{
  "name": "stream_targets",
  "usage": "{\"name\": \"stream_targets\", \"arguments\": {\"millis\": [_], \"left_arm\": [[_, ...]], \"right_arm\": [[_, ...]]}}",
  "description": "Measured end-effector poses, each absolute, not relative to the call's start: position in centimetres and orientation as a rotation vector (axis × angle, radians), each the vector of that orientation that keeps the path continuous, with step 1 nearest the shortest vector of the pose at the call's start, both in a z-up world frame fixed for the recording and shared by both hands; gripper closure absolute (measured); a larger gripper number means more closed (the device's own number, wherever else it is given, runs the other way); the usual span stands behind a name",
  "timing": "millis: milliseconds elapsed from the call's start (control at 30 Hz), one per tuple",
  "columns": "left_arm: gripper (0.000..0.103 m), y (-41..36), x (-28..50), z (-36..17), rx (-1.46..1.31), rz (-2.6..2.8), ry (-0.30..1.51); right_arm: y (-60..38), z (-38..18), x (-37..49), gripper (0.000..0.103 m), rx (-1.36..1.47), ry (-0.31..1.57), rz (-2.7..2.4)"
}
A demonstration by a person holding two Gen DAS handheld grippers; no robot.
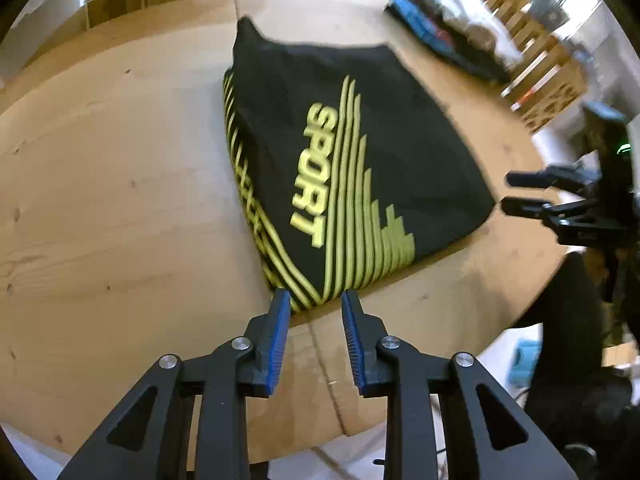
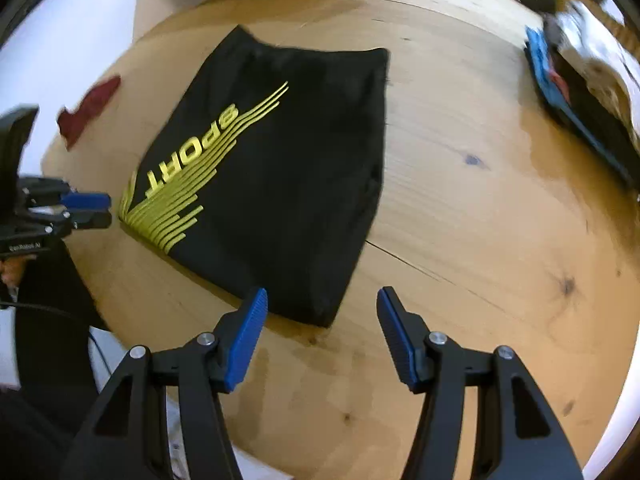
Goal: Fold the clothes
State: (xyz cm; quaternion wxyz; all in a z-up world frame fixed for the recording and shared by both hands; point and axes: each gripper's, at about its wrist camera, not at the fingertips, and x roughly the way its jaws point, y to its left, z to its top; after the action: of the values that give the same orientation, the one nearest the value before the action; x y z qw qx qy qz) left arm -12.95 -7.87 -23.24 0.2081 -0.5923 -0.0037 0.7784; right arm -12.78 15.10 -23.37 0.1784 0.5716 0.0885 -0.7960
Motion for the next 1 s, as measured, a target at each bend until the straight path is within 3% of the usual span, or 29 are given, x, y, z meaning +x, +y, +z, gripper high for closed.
{"name": "stream_targets", "arguments": {"millis": [300, 433, 800, 867, 933, 1000], "left_arm": [[0.075, -7.2, -10.9, -21.6, -1.559, 2.193, 0.199], [0.069, -5.1, -10.1, -21.4, -1.491, 2.106, 0.307], [0.064, -2.6, -11.2, -24.0, -1.453, 1.923, 0.617], [0.062, -2.6, -11.0, -24.0, -1.434, 1.895, 0.640], [0.061, -2.6, -10.7, -24.1, -1.404, 1.868, 0.671], [0.061, -2.7, -10.6, -24.0, -1.393, 1.850, 0.680]], "right_arm": [[16.9, -19.8, -10.8, 0.046, 1.435, 0.363, -2.319], [15.1, -20.5, -10.8, 0.046, 1.454, 0.363, -2.208], [11.0, -24.4, -10.8, 0.046, 1.401, 0.740, -2.012], [11.1, -25.0, -10.8, 0.040, 1.404, 0.769, -1.977], [11.2, -25.3, -10.5, 0.025, 1.394, 0.790, -1.941], [11.3, -25.4, -10.1, 0.021, 1.355, 0.810, -1.945]]}}
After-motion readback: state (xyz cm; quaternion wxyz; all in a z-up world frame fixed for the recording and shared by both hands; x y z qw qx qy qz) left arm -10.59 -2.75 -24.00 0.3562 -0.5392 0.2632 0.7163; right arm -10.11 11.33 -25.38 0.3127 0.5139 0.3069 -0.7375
